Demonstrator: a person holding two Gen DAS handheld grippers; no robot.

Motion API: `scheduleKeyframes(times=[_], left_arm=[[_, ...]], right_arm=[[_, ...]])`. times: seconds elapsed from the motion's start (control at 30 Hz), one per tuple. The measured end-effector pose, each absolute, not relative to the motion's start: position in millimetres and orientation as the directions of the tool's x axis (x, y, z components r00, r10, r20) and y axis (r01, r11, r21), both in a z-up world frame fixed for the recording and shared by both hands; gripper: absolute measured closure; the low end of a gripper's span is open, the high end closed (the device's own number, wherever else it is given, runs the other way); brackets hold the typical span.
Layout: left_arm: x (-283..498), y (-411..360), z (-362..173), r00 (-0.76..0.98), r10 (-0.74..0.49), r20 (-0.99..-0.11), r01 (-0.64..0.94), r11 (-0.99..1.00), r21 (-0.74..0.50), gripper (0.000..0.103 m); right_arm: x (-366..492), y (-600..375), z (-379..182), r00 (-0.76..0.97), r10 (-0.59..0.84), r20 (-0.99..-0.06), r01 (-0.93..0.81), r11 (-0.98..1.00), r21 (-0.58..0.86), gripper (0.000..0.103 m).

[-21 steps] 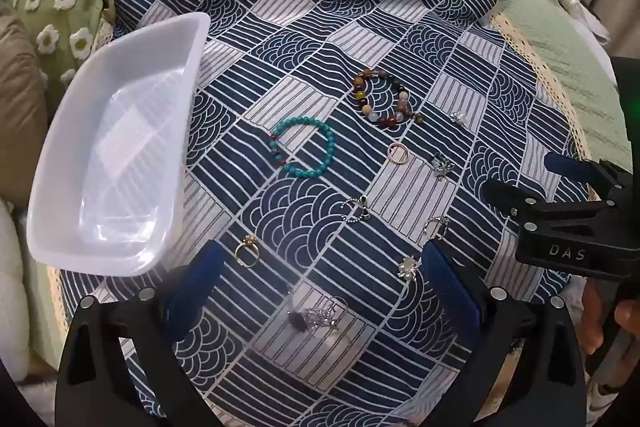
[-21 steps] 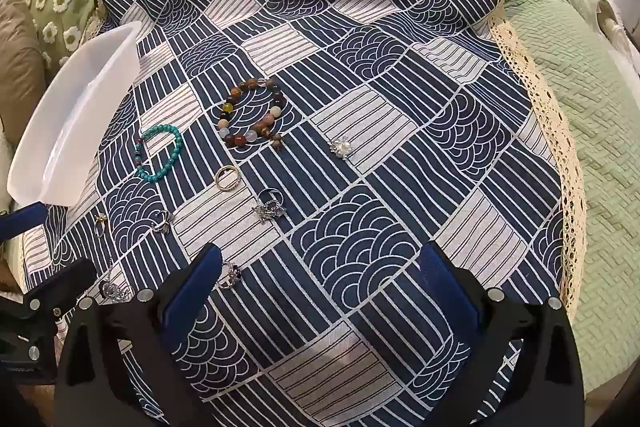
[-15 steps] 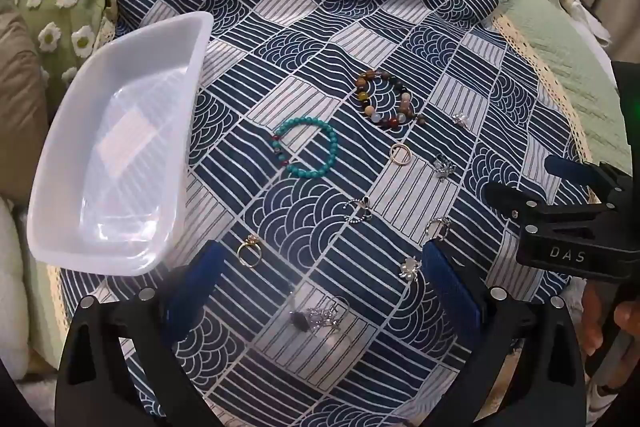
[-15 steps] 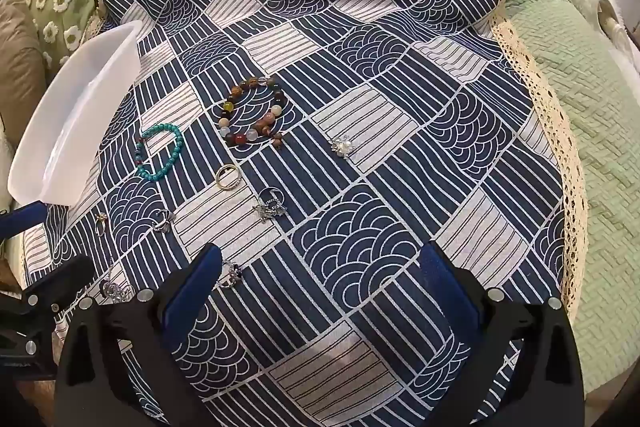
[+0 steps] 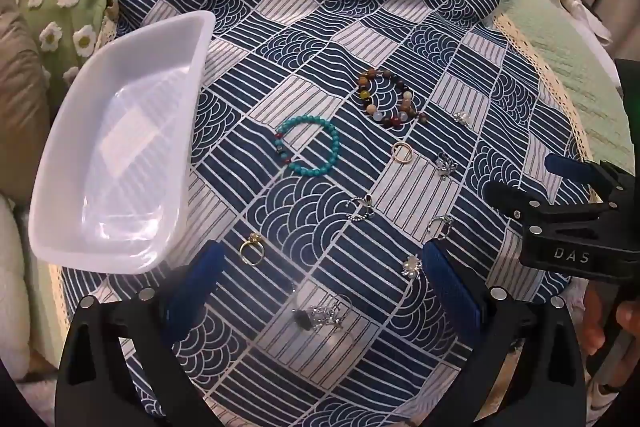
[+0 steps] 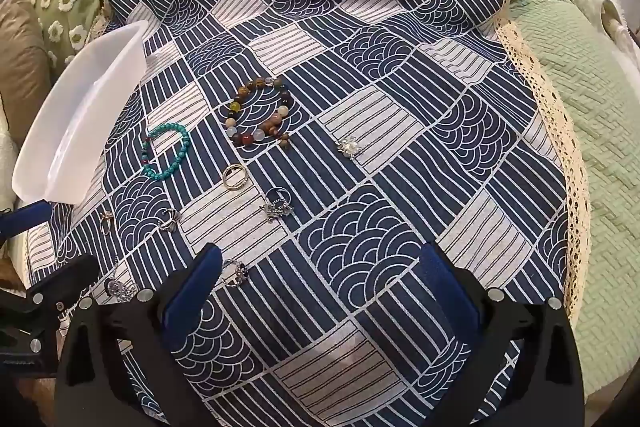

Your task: Organize jewelry

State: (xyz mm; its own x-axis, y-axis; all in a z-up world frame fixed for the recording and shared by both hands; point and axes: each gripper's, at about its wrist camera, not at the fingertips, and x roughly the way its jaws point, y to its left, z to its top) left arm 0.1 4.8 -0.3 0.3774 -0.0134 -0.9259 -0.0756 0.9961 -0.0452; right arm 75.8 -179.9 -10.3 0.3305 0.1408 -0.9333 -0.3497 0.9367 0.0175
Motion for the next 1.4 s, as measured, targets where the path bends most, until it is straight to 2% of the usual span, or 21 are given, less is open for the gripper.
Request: scheduleKeyframes(times=[1.4], left_arm=[[-2.6, 9.4, -2.0, 0.37, -0.005, -0.929, -0.088, 0.995, -0.041, 0.008]], right_arm=[[72.7, -174.9, -11.5, 0.319, 0.152, -0.936, -0.378, 0.926, 0.022, 0.006]])
